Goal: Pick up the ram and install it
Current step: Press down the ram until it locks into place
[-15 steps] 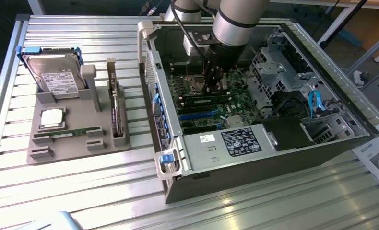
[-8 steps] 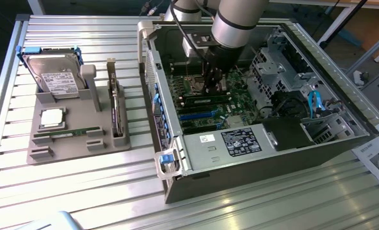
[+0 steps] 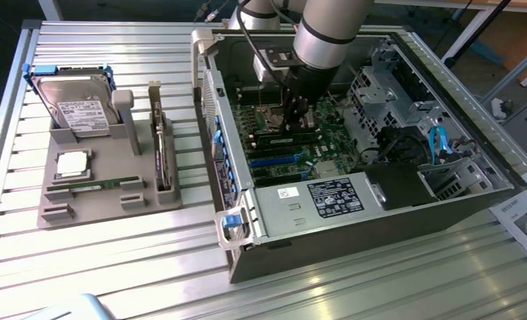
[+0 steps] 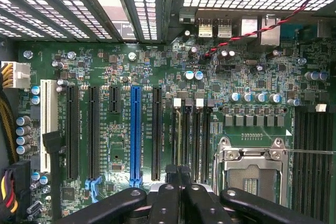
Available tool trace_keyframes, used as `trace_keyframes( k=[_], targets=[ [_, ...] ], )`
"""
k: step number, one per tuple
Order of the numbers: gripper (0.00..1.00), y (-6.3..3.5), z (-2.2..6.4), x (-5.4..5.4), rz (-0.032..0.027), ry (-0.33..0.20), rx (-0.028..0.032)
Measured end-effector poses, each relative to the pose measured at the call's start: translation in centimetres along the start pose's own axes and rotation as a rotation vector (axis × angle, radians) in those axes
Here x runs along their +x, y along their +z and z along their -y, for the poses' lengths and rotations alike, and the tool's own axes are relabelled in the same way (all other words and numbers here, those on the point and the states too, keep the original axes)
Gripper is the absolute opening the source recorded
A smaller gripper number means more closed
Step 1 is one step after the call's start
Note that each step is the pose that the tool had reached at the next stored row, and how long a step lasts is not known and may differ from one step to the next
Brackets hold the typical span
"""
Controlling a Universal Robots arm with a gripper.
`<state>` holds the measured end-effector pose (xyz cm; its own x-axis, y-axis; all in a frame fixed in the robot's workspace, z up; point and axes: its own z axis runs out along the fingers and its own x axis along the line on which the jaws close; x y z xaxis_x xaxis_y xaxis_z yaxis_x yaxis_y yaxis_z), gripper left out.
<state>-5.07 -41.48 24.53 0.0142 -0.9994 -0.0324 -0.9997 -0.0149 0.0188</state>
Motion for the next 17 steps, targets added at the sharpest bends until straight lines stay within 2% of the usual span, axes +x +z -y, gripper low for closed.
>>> trace_keyframes(
  k=[17],
  targets=[
    [0.10,0.71,0.01,0.03,-0.0004,0.000,0.0001]
  ],
)
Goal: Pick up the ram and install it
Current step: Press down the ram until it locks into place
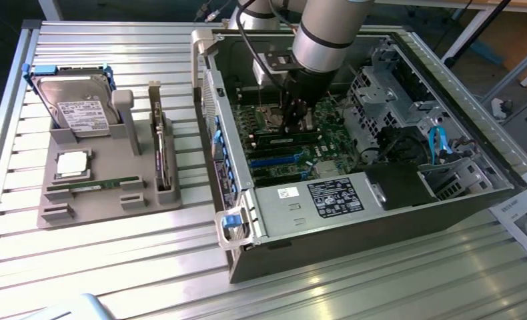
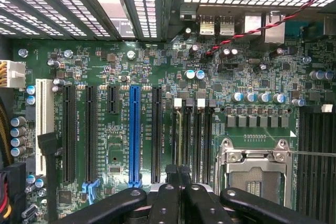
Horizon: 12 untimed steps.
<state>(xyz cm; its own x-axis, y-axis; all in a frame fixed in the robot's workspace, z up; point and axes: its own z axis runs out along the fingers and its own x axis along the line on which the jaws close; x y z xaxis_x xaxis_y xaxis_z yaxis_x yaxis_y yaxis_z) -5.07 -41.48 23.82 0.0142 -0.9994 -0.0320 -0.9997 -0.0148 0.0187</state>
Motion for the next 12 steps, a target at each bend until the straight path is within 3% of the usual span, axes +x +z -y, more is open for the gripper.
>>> trace_keyframes(
  k=[12],
  targets=[
    [0.10,0.51,0.01,0.02,-0.0006,0.000,0.0002]
  ],
)
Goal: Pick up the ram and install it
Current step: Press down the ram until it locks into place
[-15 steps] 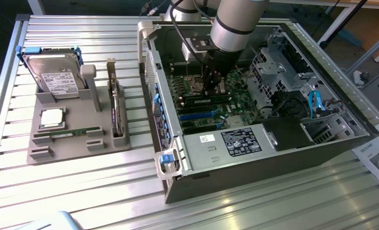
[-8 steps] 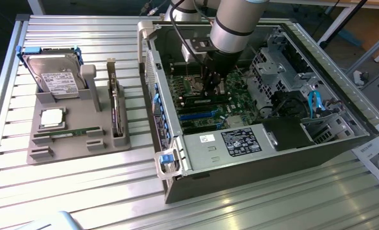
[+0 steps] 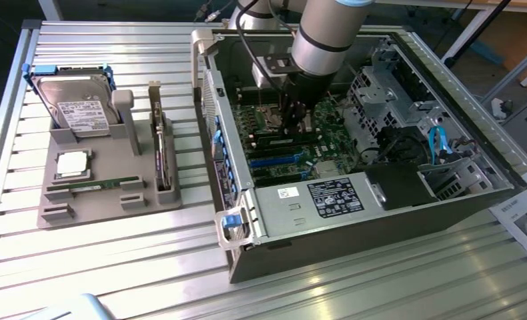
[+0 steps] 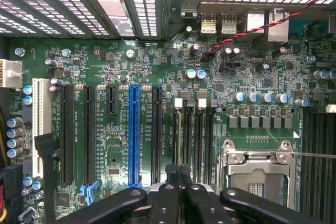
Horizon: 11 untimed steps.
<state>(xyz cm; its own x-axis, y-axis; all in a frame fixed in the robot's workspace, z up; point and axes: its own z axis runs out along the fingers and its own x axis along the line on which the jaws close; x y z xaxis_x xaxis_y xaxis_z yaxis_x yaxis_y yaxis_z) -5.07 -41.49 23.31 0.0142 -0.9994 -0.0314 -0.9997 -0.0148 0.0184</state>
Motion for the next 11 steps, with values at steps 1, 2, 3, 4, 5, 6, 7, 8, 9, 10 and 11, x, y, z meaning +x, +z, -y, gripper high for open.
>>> trace_keyframes(
  k=[1,2,3,4,5,6,7,8,9,10,11],
  targets=[
    [0.10,0.03,0.00,0.00,0.0000,0.000,0.0000],
    [0.10,0.06,0.00,0.00,0.0001,0.000,0.0000],
    [0.10,0.09,0.00,0.00,0.0001,0.000,0.0001],
    [0.10,0.12,0.00,0.01,0.0000,0.000,0.0001],
    [0.10,0.14,0.00,0.01,0.0000,0.000,0.0000],
    [0.10,0.17,0.00,0.01,-0.0001,0.000,0.0000],
    [0.10,0.19,0.00,0.01,0.0001,0.000,0.0001],
    [0.10,0.22,0.01,0.00,0.0001,0.000,0.0001],
    [0.10,0.22,0.01,0.00,0.0000,0.000,0.0000],
    [0.10,0.23,0.00,0.01,-0.0001,0.000,0.0000],
    [0.10,0.26,0.00,0.01,0.0001,0.000,0.0000]
  ],
)
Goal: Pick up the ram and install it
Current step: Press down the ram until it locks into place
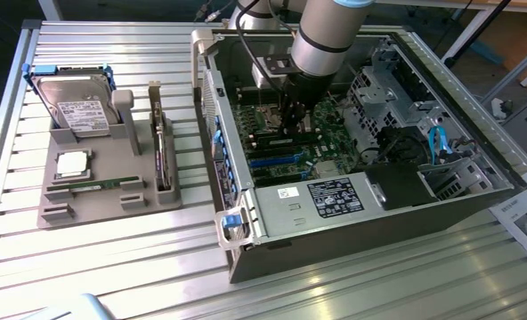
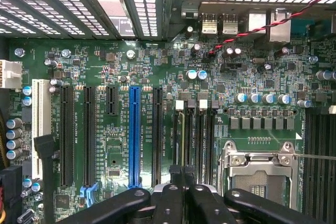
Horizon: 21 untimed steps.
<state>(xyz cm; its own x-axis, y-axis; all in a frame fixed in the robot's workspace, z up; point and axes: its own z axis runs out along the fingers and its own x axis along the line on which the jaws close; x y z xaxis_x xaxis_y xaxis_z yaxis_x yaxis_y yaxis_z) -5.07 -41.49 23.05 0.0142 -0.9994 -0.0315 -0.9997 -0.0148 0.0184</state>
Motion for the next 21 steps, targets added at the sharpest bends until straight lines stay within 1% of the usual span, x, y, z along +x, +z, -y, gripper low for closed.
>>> trace_keyframes(
  k=[4,7,8,12,16,19,21],
  targets=[
    [0.10,-0.01,0.00,0.0,0.0001,0.000,0.0001],
    [0.10,-0.28,0.01,0.0,0.0018,0.000,0.0009],
    [0.10,-0.44,0.00,0.0,0.0006,0.000,0.0003],
    [0.10,-1.05,-0.02,0.0,0.0001,0.000,0.0001],
    [0.10,-2.29,-0.04,-0.1,0.0002,0.000,0.0001],
    [0.10,-2.30,-0.07,-0.1,0.0002,0.000,0.0001],
    [0.10,-2.28,-0.73,0.0,0.0034,0.000,0.0004]
  ],
)
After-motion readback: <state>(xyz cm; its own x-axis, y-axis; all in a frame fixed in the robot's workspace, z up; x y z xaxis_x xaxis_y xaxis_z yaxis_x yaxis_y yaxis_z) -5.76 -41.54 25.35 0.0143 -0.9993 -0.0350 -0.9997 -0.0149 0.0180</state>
